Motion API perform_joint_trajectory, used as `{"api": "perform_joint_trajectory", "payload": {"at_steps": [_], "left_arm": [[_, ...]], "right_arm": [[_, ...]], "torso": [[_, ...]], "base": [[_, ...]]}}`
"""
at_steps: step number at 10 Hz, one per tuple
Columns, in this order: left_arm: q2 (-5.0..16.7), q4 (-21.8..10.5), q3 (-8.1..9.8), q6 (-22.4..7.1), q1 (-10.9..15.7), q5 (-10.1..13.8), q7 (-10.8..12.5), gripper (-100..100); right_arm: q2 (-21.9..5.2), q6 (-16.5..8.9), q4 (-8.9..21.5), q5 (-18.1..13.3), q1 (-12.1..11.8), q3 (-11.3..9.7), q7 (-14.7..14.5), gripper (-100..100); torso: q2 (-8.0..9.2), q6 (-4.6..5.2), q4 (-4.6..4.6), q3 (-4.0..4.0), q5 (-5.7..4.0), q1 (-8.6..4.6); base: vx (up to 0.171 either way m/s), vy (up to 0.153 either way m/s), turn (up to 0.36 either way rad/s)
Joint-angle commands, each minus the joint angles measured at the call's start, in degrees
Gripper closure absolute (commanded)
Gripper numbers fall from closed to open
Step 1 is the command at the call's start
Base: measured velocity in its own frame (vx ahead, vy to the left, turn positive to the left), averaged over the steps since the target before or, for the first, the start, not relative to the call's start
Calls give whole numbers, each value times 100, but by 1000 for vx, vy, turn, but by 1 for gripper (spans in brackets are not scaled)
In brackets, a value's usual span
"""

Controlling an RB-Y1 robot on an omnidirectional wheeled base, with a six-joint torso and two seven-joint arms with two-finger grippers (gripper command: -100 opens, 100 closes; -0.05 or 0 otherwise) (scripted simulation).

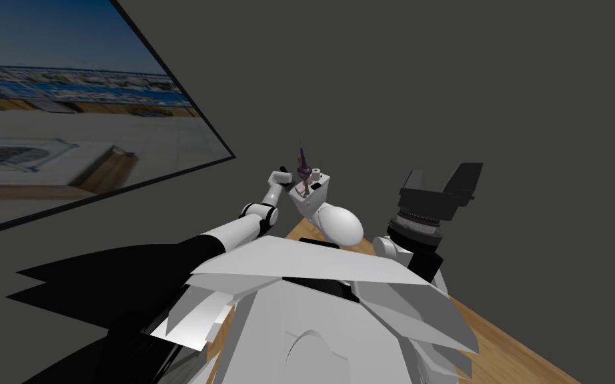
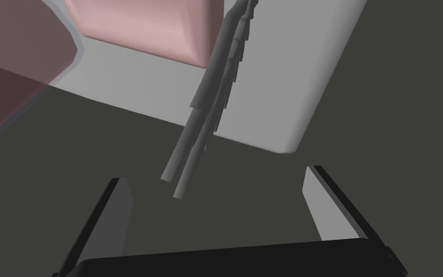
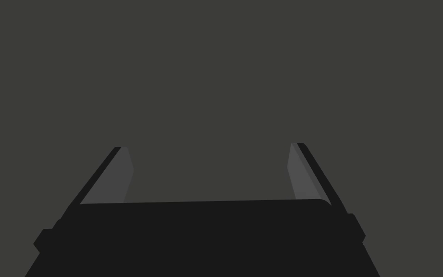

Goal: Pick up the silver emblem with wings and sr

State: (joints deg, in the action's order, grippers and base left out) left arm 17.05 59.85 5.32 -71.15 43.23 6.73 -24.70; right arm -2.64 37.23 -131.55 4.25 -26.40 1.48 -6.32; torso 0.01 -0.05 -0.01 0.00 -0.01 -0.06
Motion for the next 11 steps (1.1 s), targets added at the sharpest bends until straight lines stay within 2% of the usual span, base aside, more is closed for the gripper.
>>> {"api": "perform_joint_trajectory", "payload": {"at_steps": [1,2,3,4,5,6,7,8,9,10,11], "left_arm": [[-40,-286,36,-159,245,-45,-48,-100],[-40,-416,36,-159,245,-45,-48,-100],[-78,-596,65,-293,456,-87,-82,-100],[-78,-729,65,-293,456,-87,-82,-100],[-116,-893,93,-422,660,-127,-115,-100],[-116,-1014,93,-422,660,-127,-115,-100],[-153,-1189,119,-544,856,-167,-146,-100],[-153,-1332,119,-544,856,-167,-146,-100],[-188,-1517,144,-661,1043,-205,-176,-100],[-188,-1616,144,-661,1043,-205,-176,-100],[-222,-1829,168,-771,1220,-240,-204,-100]], "right_arm": [[0,0,0,0,0,0,0,0],[0,0,0,0,0,0,0,0],[0,0,0,0,0,0,0,0],[0,0,0,0,0,0,0,0],[0,0,0,0,0,0,0,0],[0,0,0,0,0,0,0,0],[0,0,0,0,0,0,0,0],[0,0,0,0,0,0,0,0],[0,0,0,0,0,0,0,0],[0,0,0,0,0,0,0,0],[0,0,0,0,0,0,0,0]], "torso": [[0,0,0,0,0,0],[-1,2,0,0,-1,-6],[0,0,0,0,-1,-4],[-1,1,1,0,-1,-1],[0,0,0,0,0,0],[0,1,1,0,-1,-4],[0,0,0,0,0,-1],[0,1,1,0,0,0],[0,0,0,0,1,4],[0,0,1,0,1,5],[1,-1,0,0,1,3]], "base": [[2,-30,-14],[0,-24,-3],[1,-13,-8],[1,-13,-7],[1,-26,-8],[0,-17,-2],[1,-12,-7],[0,0,0],[0,0,0],[0,-11,-2],[2,-29,-12]]}}
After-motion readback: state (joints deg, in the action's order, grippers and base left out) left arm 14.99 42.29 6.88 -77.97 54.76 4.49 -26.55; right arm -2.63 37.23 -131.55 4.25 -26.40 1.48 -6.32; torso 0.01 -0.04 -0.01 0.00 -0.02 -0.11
